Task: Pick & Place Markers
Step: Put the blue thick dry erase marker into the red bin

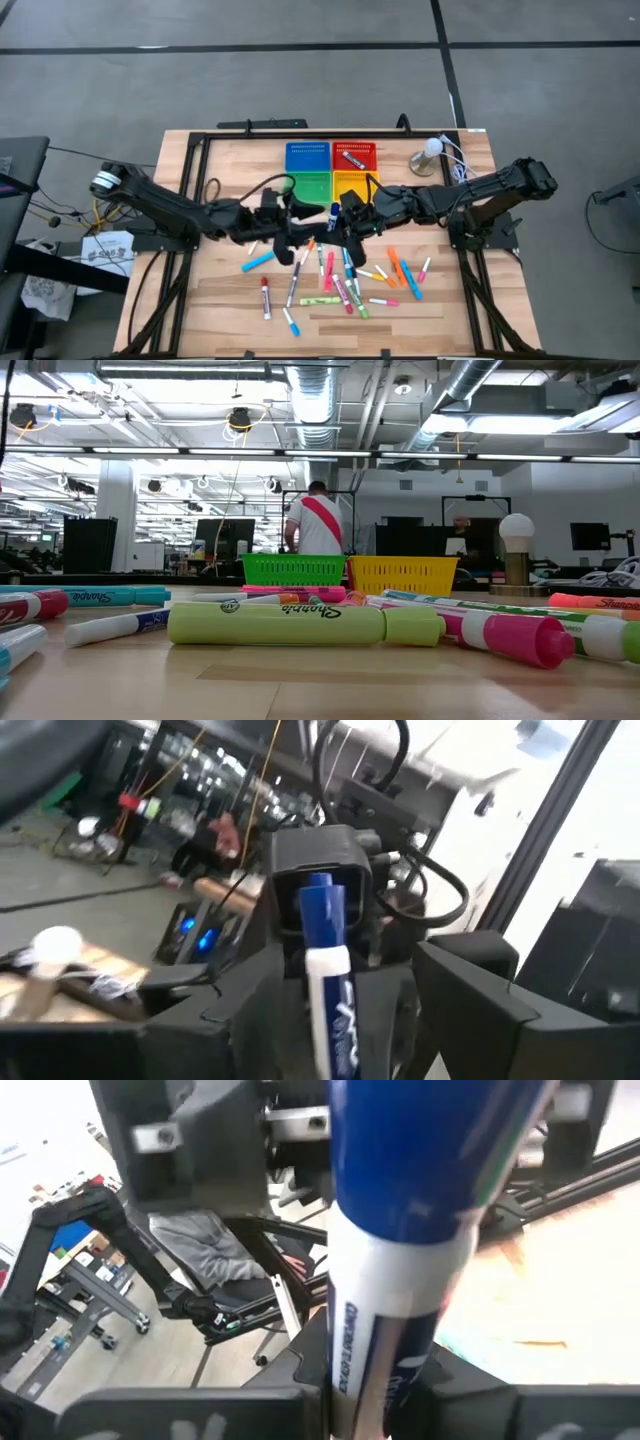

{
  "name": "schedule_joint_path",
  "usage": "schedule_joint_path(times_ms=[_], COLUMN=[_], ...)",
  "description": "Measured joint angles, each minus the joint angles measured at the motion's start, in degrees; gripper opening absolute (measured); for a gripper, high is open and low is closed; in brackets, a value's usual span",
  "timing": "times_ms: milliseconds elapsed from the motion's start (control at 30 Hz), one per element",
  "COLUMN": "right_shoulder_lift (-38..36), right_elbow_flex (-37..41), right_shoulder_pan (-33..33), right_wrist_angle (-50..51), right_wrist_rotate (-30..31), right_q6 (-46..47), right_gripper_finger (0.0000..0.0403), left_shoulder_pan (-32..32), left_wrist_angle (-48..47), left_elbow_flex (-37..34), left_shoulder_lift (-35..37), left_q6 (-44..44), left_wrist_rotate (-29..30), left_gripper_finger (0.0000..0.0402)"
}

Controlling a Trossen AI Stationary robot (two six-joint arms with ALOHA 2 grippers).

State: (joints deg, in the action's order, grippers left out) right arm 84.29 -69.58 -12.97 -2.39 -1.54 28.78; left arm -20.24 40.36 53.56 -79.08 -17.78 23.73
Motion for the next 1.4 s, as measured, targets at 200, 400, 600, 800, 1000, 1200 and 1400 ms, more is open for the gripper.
schedule_joint_path(times_ms=[200,400,600,800,1000,1200,1400], right_shoulder_lift=[0.0,0.0,0.0,0.72,4.83,11.8,16.93], right_elbow_flex=[0.0,0.02,0.07,0.11,0.07,0.09,-1.33], right_shoulder_pan=[1.0,5.14,12.16,22.46,34.29,42.01,44.79], right_wrist_angle=[1.08,8.72,19.04,25.97,25.89,27.83,31.73], right_wrist_rotate=[0.31,0.62,3.26,3.54,4.68,4.54,4.61], right_q6=[-0.33,-1.49,-4.76,-13.8,-20.28,-26.33,-33.55], right_gripper_finger=[0.0052,0.0047,0.005,0.005,0.005,0.005,0.005], left_shoulder_pan=[-0.09,-0.53,-0.7,0.39,3.67,11.15,17.01], left_wrist_angle=[-16.88,-31.03,-40.5,-46.24,-53.94,-55.42,-53.12], left_elbow_flex=[0.02,0.02,0.02,0.02,0.0,-1.85,-6.26], left_shoulder_lift=[8.12,13.34,15.75,15.67,16.2,17.78,17.96], left_q6=[-0.92,-3.8,-3.34,1.06,0.74,0.83,-5.08], left_wrist_rotate=[0.0,0.18,0.55,9.32,13.62,15.94,15.05], left_gripper_finger=[0.0216,0.0206,0.0198,0.0195,0.0195,0.0195,0.0195])
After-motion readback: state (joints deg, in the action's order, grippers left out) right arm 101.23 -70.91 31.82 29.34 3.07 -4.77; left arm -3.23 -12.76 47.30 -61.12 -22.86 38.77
